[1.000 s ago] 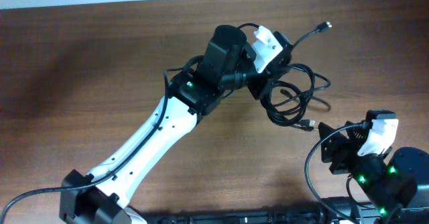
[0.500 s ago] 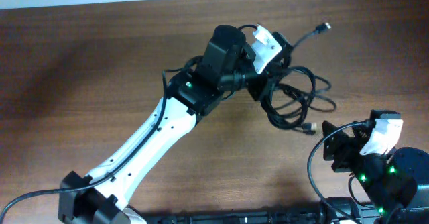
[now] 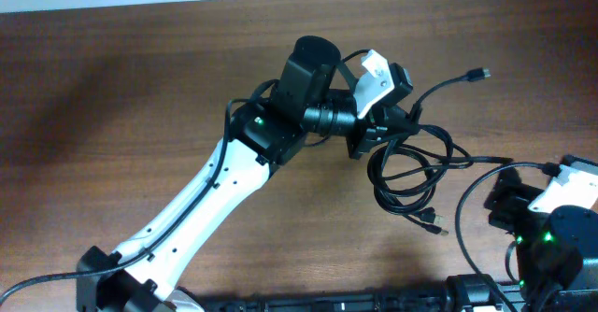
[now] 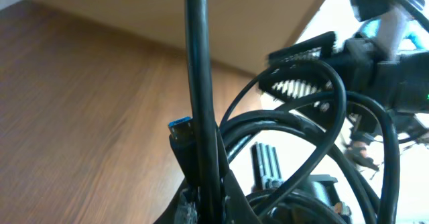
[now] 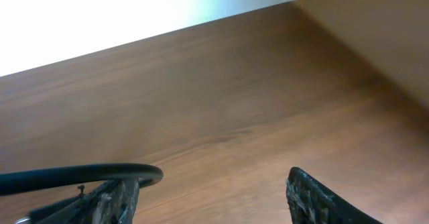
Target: Untangle cables
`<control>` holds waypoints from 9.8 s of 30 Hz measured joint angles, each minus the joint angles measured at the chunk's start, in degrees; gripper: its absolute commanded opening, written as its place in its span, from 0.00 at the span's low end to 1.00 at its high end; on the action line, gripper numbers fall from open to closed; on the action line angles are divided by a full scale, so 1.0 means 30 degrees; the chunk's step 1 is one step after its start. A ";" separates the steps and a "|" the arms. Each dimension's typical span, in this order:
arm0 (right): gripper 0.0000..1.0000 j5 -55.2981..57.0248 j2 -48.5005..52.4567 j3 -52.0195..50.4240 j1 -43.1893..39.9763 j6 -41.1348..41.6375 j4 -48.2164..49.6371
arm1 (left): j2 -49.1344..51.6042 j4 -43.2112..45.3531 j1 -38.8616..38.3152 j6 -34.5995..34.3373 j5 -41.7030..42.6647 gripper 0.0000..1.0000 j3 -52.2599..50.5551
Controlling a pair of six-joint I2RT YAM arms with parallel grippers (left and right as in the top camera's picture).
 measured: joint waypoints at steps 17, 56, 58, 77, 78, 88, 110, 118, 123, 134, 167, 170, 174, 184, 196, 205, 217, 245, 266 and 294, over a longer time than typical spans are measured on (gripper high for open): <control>0.73 -0.4320 0.0000 0.0000 0.0000 0.0321 -0.1552 | -0.0007 -0.1676 0.0000 -0.2040 -1.1489 0.00 0.0000; 0.74 -1.3391 0.1698 0.0000 0.0000 0.5311 0.2543 | -0.0007 -0.0226 -0.0109 -2.2360 -1.1132 0.00 0.0000; 0.74 -1.3522 0.1698 0.0000 0.0000 0.5064 0.3118 | -0.0007 -0.0248 -0.0109 -2.2841 -1.0433 0.00 0.0000; 0.46 -1.4724 0.2448 0.0000 0.0000 0.3942 0.5115 | -0.0007 0.0087 -0.0568 -2.4254 -0.7082 0.00 0.0000; 0.45 -1.4863 0.2543 0.0000 0.0000 0.4036 0.5158 | -0.0007 0.0087 -0.0612 -2.4268 -0.7089 0.00 0.0000; 0.04 -1.5431 0.2739 0.0000 0.0000 0.3789 0.5275 | -0.0015 0.0211 -0.0605 -2.4465 -0.6980 0.67 0.0000; 0.04 -1.3478 0.2914 0.0000 0.0000 0.3781 0.4954 | -0.0189 -0.0750 0.0277 -0.8852 -0.4313 0.78 0.0000; 0.04 -1.3274 0.2914 0.0000 0.0000 0.3832 0.4962 | -0.0204 -0.0780 0.0277 -0.2645 0.1093 0.77 0.0000; 0.04 -1.2990 0.2914 0.0000 0.0000 0.4860 0.4976 | -0.0219 -0.1275 0.0277 -0.0364 0.2841 0.81 0.0000; 0.04 -1.4098 0.2929 0.0000 0.0000 0.7592 0.6324 | -0.0219 -0.1326 0.0277 0.0882 0.2441 0.91 0.0000; 0.04 -1.6218 0.3016 0.0000 -0.0058 0.7074 0.6484 | -0.0291 -0.0379 -0.1013 0.1260 0.0270 0.00 0.0000; 0.04 -1.5948 0.3016 0.0036 -0.0058 0.6615 0.5887 | -0.0284 -0.0605 -0.1035 0.1180 0.0226 0.00 0.0000; 0.04 -1.5416 0.3024 0.0087 -0.0058 0.5705 0.4889 | -0.0284 -0.0503 -0.0226 0.0036 0.0248 0.00 -0.0007; 0.04 -1.5147 0.3366 0.0087 -0.0051 0.4991 0.4029 | -0.0321 0.0408 0.1916 -0.2113 0.2572 0.00 -0.0007; 0.67 -1.4557 0.3475 0.0087 -0.0058 0.4568 0.3963 | -0.0321 0.0495 0.2200 -0.2178 0.2535 0.00 -0.0007; 0.74 -1.4950 0.3519 0.0087 -0.0058 0.4685 0.5115 | -0.0321 0.0488 0.2565 -0.2171 0.0794 0.00 -0.0007; 0.69 -1.6538 0.3592 0.0087 -0.0058 0.7067 0.7788 | -0.0321 0.1632 0.1508 -0.2157 0.0648 0.00 -0.0007; 0.31 -1.6021 0.3963 0.0087 -0.0058 0.7664 0.8648 | -0.0321 0.2608 0.0517 -0.2157 0.2914 0.00 -0.0007; 0.31 -1.6881 0.5056 0.0612 -0.0051 0.7118 0.8735 | -0.0211 0.4197 0.0867 -0.2164 0.3570 0.02 -0.0146; 0.27 -1.6808 0.5464 0.0605 -0.0058 0.7060 0.8371 | -0.0211 0.4524 0.1035 -0.2106 0.3752 0.00 -0.0146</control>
